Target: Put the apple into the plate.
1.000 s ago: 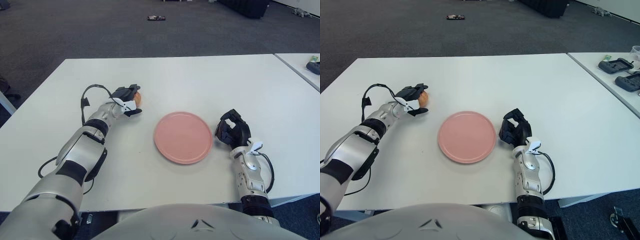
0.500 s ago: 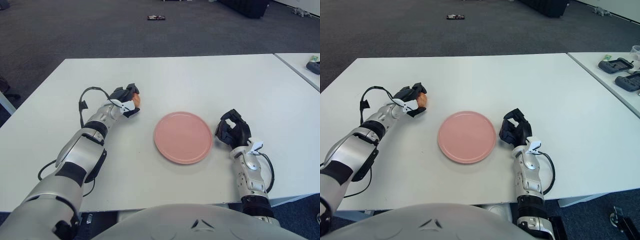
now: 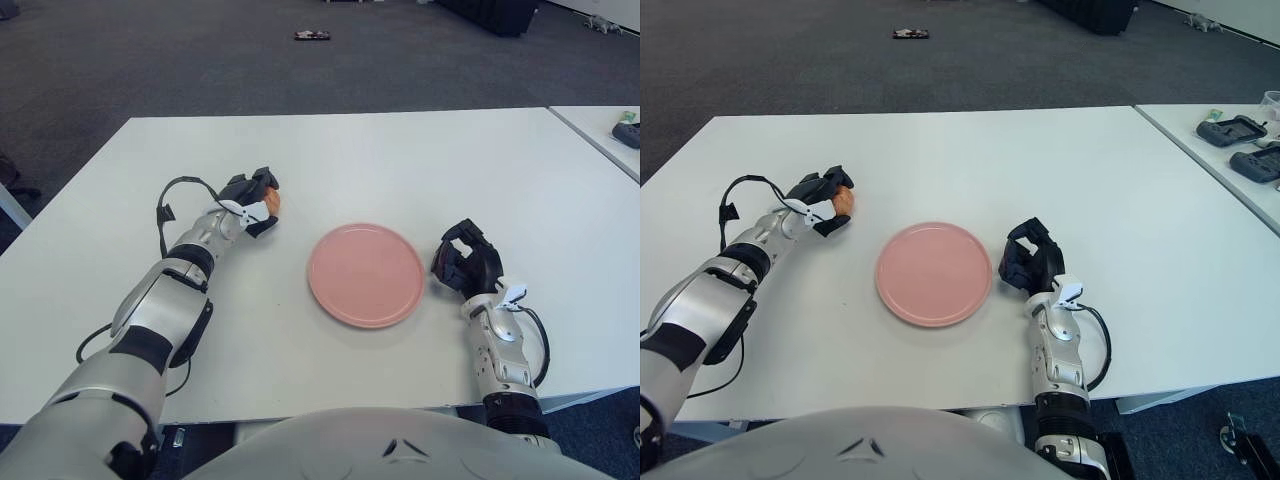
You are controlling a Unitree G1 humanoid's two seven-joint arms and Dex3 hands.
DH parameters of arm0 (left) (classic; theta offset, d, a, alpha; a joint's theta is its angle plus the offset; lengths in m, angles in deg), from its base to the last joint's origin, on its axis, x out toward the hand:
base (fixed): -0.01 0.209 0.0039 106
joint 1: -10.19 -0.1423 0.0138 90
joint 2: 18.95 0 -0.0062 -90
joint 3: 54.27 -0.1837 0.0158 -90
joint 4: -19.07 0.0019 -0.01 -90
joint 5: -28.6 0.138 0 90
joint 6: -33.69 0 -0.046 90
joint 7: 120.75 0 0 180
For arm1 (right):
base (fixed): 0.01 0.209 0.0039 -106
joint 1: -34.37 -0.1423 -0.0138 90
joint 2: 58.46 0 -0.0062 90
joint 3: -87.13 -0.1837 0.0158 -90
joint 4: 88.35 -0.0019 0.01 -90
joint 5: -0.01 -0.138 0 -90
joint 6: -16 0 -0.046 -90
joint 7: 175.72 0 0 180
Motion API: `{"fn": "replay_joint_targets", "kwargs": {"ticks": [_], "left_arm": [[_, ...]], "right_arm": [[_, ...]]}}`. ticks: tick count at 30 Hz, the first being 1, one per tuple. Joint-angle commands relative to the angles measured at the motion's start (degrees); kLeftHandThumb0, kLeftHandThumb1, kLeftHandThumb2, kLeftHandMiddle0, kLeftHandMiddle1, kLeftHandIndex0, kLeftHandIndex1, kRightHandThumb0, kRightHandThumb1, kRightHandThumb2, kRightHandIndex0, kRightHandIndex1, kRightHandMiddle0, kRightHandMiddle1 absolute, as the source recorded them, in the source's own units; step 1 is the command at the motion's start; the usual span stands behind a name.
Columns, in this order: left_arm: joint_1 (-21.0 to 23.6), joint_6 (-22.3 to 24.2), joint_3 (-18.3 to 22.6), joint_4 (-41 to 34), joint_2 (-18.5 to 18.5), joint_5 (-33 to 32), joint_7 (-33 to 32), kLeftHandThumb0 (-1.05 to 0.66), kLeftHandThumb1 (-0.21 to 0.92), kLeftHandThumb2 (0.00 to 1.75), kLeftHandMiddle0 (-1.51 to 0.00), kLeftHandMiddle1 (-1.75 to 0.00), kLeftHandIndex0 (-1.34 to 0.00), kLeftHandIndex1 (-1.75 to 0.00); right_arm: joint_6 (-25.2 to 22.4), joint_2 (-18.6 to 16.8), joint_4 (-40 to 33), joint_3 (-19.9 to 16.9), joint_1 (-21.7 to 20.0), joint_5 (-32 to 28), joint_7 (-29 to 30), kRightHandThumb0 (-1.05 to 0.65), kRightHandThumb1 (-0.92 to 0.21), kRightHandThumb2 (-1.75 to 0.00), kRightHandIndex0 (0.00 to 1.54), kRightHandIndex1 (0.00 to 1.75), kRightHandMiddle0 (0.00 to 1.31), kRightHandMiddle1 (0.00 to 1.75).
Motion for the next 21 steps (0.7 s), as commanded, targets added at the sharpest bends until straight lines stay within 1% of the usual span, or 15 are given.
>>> {"fn": "replay_joint_targets", "kwargs": {"ticks": [1,6,11,16,21], "left_arm": [[-3.19,1.4,-0.31,2.01,-0.15,0.41,0.62,-0.52,0.2,1.45,-1.04,-1.75,-0.7,-1.75],[-3.24,1.33,-0.25,2.0,-0.1,0.18,0.13,-0.52,0.18,1.48,-1.16,-1.75,-0.72,-1.75],[-3.62,0.75,1.26,2.03,0.03,-1.62,0.91,-0.53,0.16,1.51,-1.27,-1.75,-0.74,-1.75],[-3.83,0.57,1.9,1.99,0.06,-2.36,1.55,-0.54,0.14,1.53,-1.32,-1.75,-0.75,-1.75],[-3.75,0.65,2.81,2.04,0.15,-3.55,2.89,-0.55,0.13,1.54,-1.35,-1.75,-0.76,-1.75]], "right_arm": [[-2.03,0.06,0.79,-0.16,1.62,0.01,0.26,-0.44,-0.45,-1.16,0.94,1.75,0.51,1.75],[-3.31,0.37,0.12,0.02,1.8,0.77,0.89,-0.43,-0.46,-1.15,0.92,1.75,0.5,1.75],[-4.92,0.64,-0.91,0.19,2.01,1.34,1.4,-0.43,-0.49,-1.11,0.9,1.75,0.47,1.75],[-5.6,0.79,-1.52,0.25,2.15,1.96,1.78,-0.42,-0.5,-1.09,0.89,1.75,0.46,1.75],[-4.02,0.4,-0.75,-0.04,1.89,1.15,0.96,-0.42,-0.51,-1.09,0.9,1.75,0.46,1.75]]}}
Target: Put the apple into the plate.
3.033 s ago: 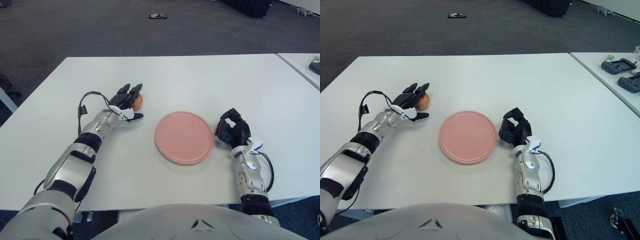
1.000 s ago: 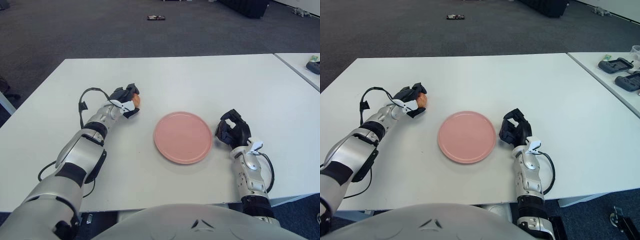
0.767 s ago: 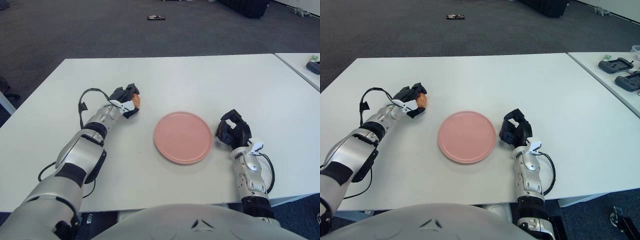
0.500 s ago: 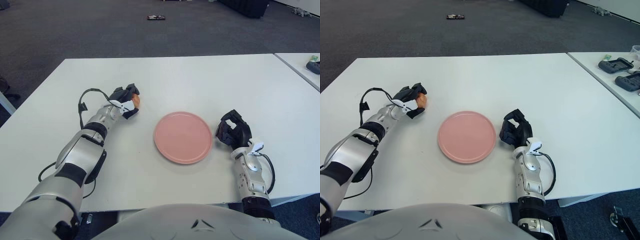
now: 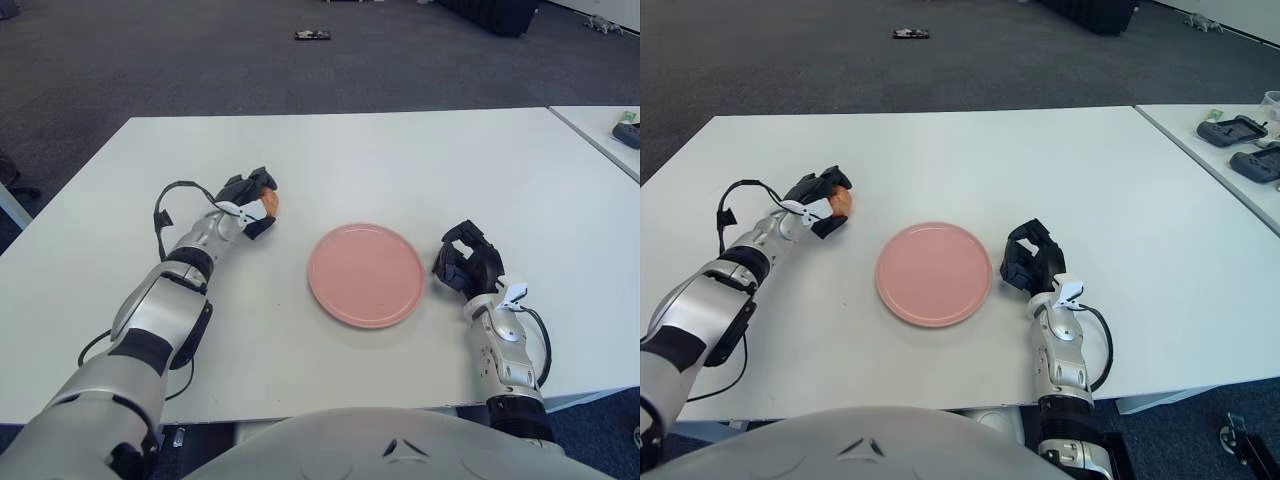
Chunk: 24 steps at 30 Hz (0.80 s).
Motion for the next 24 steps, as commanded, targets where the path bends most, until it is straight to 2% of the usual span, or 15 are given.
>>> {"fn": "replay_joint_targets", "kwargs": {"ticks": [1,24], "left_arm": [[-2.9,1.24,0.3,2.0,0.0,-0.27,2.94,-0.55,0.13,1.55,-1.35,-1.75,-0.76,-1.75],[-2.17,0.32,4.08,1.39,-0.02,-3.97,6.39,-0.57,0.09,1.59,-1.39,-1.75,-0.8,-1.75]], "right_arm": [[-0.77,-0.25,1.87,-0.43,0.98,-0.72,-0.25,-0.42,-0.51,-1.09,0.9,1.75,0.46,1.75],[0.07,-0.53,2.9,-0.76,0.52,-1.29,-0.42,-0.44,-0.43,-1.18,0.96,1.75,0.52,1.75]]}}
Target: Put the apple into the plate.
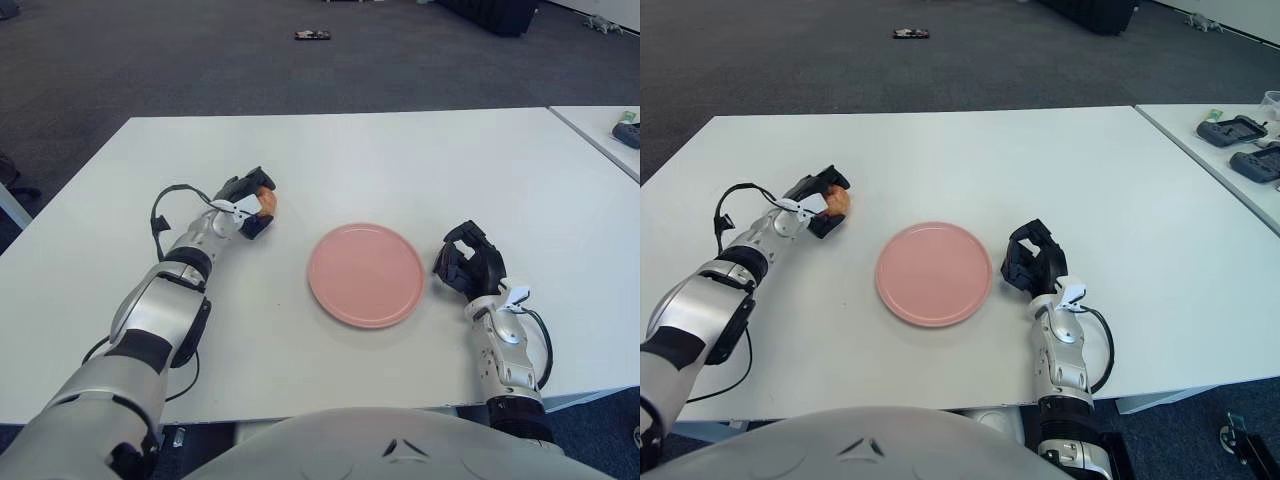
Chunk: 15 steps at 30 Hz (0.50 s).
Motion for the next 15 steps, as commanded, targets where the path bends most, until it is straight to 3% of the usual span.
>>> {"fn": "replay_joint_targets", "kwargs": {"ticks": [1,15], "left_arm": [[-1.76,0.31,0.29,1.05,-0.15,-0.27,2.54,-0.57,0.09,1.59,-1.4,-1.75,-0.8,-1.75],[-0.43,-5.31,3.37,-3.5,-1.57,-2.92,2.22,-0.57,0.1,1.59,-1.4,-1.75,-0.79,-1.75]], "right_arm": [[-2.39,-0.18,1.69,-0.04,0.56,0.29,0.87,-0.44,-0.44,-1.18,0.95,1.75,0.52,1.75],[-1.5,-0.44,2.4,0.11,0.3,0.2,1.0,-0.43,-0.46,-1.15,0.94,1.75,0.5,1.75]]}}
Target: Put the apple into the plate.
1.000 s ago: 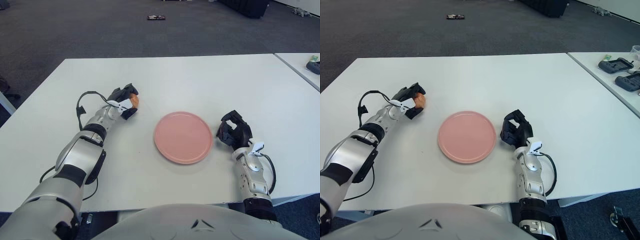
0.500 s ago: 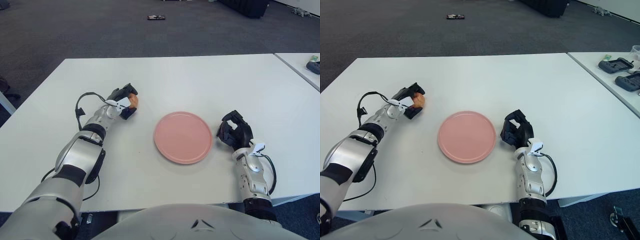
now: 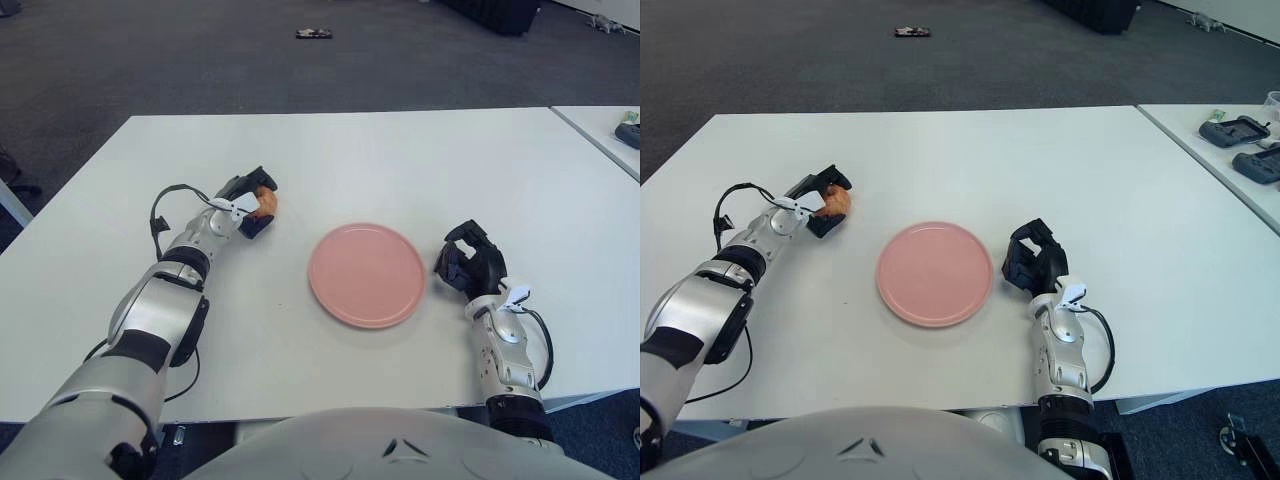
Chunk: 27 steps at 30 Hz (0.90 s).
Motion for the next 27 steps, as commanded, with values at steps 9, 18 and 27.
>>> {"fn": "replay_joint_targets", "kwargs": {"ticks": [9,18,27], "left_arm": [[-5.22,-6.59,3.98,-13.45,-2.12,-3.09,-2.35,-0.56,0.11,1.57,-1.39,-1.75,-0.78,-1.75],[-12.59,-7.91,5.94,-30.88,-1.7,-3.48,-4.16,-0.55,0.13,1.55,-1.37,-1.75,-0.77,-1.75],[-17.35,-10.08,5.31,-43.03,-0.21,-1.28,-5.44,-0.54,0.14,1.54,-1.36,-1.75,-0.76,-1.75]], "right_arm": [[-2.09,-0.77,2.16,-0.16,0.81,-0.62,0.37,-0.43,-0.46,-1.15,0.93,1.75,0.5,1.75],[-1.07,-0.82,2.86,-0.42,0.59,-1.04,-0.16,-0.43,-0.46,-1.15,0.93,1.75,0.5,1.75],[-1.39,-0.82,2.66,-0.21,0.51,-1.26,-0.48,-0.44,-0.44,-1.17,0.95,1.75,0.51,1.75]]}}
